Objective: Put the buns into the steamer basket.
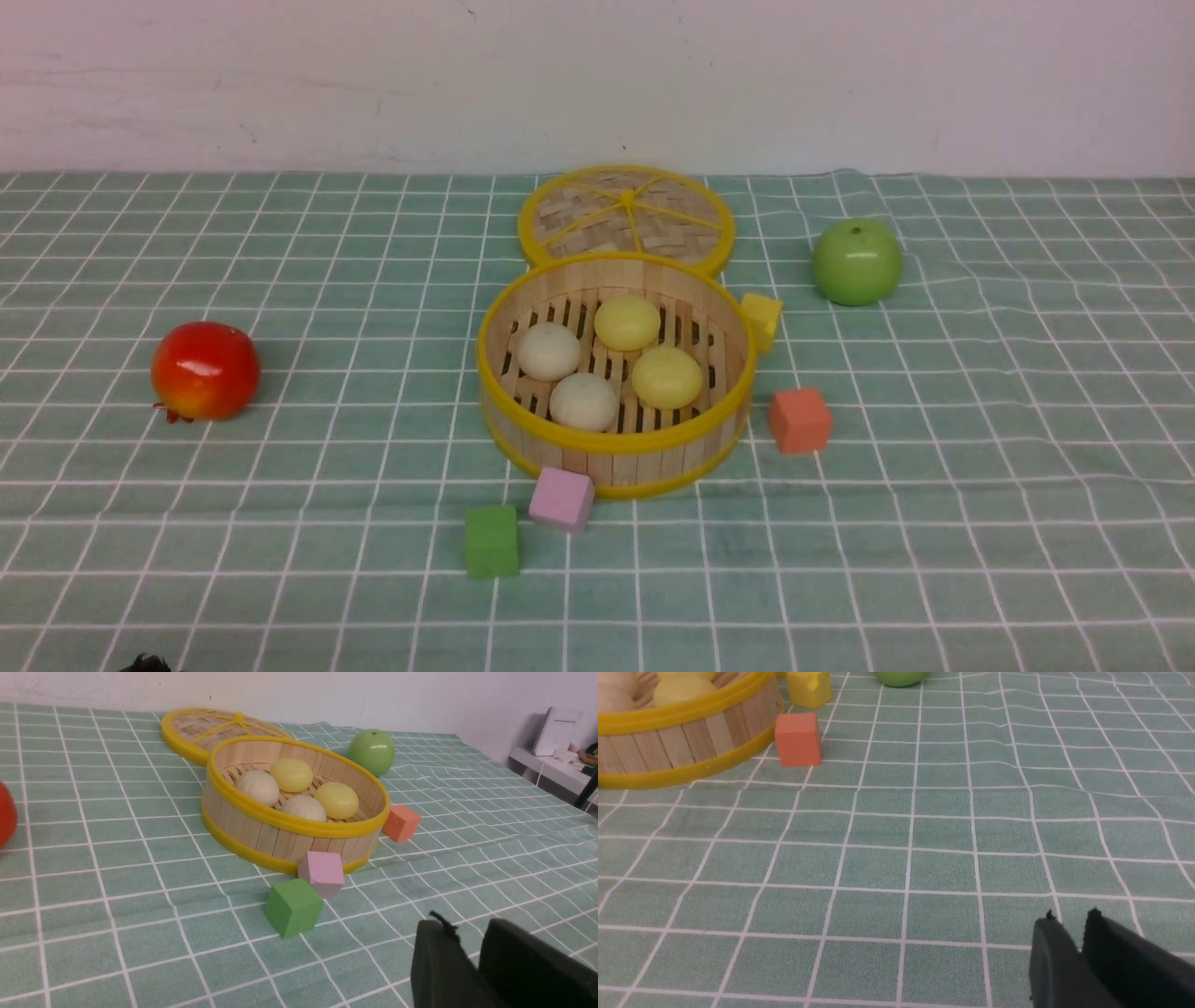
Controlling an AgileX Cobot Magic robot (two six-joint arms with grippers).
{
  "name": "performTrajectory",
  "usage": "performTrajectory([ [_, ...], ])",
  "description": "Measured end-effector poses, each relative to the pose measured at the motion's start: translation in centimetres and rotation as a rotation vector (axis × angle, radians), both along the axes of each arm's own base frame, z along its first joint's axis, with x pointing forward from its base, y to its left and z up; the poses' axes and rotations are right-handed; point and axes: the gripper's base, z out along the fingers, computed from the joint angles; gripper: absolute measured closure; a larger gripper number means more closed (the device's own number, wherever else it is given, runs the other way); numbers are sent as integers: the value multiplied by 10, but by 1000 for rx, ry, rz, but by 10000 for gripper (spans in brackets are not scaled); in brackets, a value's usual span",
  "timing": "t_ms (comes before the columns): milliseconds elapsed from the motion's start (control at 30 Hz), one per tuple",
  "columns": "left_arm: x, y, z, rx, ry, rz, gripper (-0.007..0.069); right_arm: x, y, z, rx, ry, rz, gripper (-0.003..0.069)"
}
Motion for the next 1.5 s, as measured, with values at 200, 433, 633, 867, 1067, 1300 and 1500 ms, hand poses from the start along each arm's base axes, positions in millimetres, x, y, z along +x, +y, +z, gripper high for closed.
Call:
performTrajectory([
  [200, 2, 2, 1, 11, -52, 24, 482, 0, 0, 0, 0, 0, 0, 543],
  [433, 7, 16, -5, -28, -159, 247, 522, 0, 0, 0, 0, 0, -1, 538],
  [633, 2, 27, -37, 24, 44, 419, 638, 0, 0, 0, -2, -1, -1, 530],
  [867, -1, 29, -55, 71, 213, 449, 638, 0, 0, 0, -3, -2, -1, 525],
  [1067, -1, 29, -55, 70, 213, 451, 638, 0, 0, 0, -3, -2, -1, 517],
  [1300, -1, 29, -55, 71, 214, 451, 638, 0, 0, 0, -3, -2, -1, 510],
  [1500, -1, 29, -55, 70, 214, 451, 638, 0, 0, 0, -3, -2, -1, 498],
])
